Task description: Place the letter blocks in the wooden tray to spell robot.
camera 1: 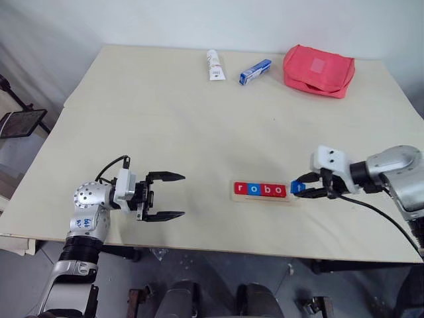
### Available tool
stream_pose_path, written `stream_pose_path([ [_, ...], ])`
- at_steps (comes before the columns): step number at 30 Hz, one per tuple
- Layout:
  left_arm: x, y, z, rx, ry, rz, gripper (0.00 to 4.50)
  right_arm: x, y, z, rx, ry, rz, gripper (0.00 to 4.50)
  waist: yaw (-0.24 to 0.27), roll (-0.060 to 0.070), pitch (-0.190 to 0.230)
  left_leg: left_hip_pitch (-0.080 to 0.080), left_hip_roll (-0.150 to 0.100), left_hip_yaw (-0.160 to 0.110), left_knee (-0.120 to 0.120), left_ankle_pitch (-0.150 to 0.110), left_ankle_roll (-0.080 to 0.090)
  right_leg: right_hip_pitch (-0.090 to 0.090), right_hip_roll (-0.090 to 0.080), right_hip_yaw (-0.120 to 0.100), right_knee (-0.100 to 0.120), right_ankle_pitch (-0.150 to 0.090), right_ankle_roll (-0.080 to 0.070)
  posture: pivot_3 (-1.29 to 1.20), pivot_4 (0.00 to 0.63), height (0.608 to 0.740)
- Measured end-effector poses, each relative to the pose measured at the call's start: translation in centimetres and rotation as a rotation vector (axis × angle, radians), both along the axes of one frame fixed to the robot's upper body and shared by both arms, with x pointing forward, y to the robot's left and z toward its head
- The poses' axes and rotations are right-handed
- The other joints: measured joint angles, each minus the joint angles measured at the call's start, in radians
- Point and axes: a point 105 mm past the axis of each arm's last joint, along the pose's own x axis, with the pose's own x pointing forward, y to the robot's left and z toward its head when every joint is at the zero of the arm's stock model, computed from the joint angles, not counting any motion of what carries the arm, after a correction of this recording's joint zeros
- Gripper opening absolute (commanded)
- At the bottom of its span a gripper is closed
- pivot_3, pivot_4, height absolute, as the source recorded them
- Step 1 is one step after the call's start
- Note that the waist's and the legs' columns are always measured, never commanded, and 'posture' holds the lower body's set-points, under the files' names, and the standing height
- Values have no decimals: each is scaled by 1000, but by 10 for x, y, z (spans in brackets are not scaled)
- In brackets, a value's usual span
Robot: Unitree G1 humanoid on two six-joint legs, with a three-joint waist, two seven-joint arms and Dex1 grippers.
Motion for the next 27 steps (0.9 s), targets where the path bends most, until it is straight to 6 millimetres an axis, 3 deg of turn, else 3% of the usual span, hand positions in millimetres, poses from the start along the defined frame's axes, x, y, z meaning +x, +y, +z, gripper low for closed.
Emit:
stream_pose_path([
  [20,-4,-2,-2,20,-7,-9,4500,12,0,-9,-49,9,58,1457,-2,0,0,0,0,0,0,0,0,-1,0,0,1,0,0,0,150,740],
  [27,-4,-3,-3,23,-19,-10,4500,12,0,-10,-64,11,67,3795,-2,0,0,0,0,0,0,0,0,-1,0,0,1,0,0,0,150,740],
])
